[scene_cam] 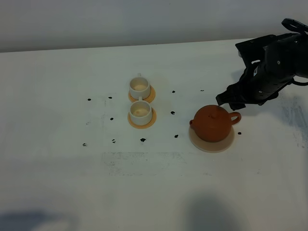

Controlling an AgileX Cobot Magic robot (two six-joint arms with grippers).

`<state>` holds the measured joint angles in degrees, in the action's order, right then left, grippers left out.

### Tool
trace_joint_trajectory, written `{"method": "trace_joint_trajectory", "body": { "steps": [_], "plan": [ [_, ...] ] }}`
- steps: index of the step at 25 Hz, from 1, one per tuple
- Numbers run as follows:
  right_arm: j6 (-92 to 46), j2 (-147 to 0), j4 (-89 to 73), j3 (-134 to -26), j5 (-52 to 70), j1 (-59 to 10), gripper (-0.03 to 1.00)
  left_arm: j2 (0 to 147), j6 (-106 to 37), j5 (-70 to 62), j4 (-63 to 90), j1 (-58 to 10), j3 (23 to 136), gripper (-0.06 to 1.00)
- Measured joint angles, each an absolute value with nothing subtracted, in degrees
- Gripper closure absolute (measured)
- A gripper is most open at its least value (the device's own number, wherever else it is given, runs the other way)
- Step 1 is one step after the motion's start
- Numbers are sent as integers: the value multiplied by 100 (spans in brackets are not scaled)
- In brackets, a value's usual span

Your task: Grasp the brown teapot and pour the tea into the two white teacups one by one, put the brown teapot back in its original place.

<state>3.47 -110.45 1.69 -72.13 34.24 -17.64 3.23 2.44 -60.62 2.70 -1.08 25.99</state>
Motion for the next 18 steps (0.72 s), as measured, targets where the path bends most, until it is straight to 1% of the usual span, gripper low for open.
{"method": "trace_joint_trajectory", "body": {
  "steps": [18],
  "plan": [
    [328,-11052,168,-7124,3737,-1764,46,323,244,-6062,270,-108,2599,74]
  ]
}}
